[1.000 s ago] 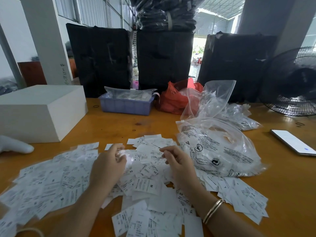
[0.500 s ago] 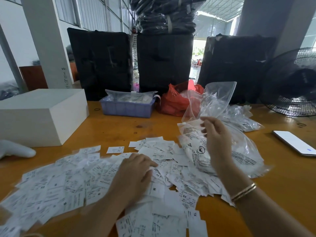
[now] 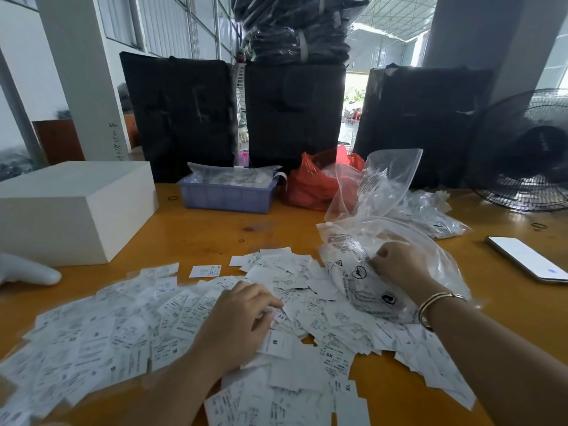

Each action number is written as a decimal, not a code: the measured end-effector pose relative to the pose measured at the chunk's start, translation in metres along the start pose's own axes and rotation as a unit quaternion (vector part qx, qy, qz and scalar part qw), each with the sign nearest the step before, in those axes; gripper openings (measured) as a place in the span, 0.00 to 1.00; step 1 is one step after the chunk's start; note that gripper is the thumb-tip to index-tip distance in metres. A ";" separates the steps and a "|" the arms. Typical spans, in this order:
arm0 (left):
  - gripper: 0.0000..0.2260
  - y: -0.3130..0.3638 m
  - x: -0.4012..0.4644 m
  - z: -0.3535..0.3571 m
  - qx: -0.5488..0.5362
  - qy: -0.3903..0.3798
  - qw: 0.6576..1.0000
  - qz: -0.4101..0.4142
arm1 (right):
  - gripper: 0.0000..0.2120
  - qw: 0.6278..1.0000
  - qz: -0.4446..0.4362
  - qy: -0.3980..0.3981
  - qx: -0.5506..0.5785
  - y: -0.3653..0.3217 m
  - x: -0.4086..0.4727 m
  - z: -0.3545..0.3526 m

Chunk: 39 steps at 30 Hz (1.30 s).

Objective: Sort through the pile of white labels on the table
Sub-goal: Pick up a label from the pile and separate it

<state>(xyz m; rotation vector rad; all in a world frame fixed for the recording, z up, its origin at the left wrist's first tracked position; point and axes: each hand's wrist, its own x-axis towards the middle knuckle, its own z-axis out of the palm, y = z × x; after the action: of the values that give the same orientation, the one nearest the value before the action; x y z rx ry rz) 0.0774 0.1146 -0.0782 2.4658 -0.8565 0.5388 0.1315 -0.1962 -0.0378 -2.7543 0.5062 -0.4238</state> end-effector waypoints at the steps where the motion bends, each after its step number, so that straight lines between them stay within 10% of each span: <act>1: 0.09 0.000 0.000 0.000 -0.001 0.000 1.000 -0.002 | 0.13 0.999 0.004 0.015 0.039 -0.001 -0.001 0.000; 10: 0.09 0.001 0.002 0.001 -0.027 0.009 0.999 -0.024 | 0.14 0.940 -0.026 0.073 0.331 -0.031 -0.027 -0.018; 18: 0.16 0.009 0.002 -0.013 -0.235 0.086 0.961 -0.119 | 0.15 0.746 -0.114 -0.124 0.644 -0.098 -0.105 -0.006; 21: 0.26 0.015 0.001 -0.019 -0.323 0.043 0.936 -0.129 | 0.15 0.769 -0.129 -0.161 0.605 -0.107 -0.122 0.016; 25: 0.03 0.015 0.006 -0.017 -0.324 0.070 0.927 -0.177 | 0.15 0.773 -0.135 -0.195 0.588 -0.107 -0.129 0.030; 29: 0.03 0.011 0.007 -0.015 -0.385 0.130 0.884 -0.231 | 0.14 0.788 -0.115 -0.156 0.584 -0.107 -0.131 0.036; 39: 0.03 0.004 0.008 -0.016 -0.360 0.200 0.864 -0.289 | 0.13 0.962 -0.202 -0.015 0.182 -0.100 -0.121 0.045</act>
<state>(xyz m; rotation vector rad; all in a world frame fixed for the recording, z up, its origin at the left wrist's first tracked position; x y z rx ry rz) 0.0772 0.1174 -0.0600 1.6903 -0.0762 0.3855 0.0679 -0.0493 -0.0718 -2.4859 -0.1426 -0.5076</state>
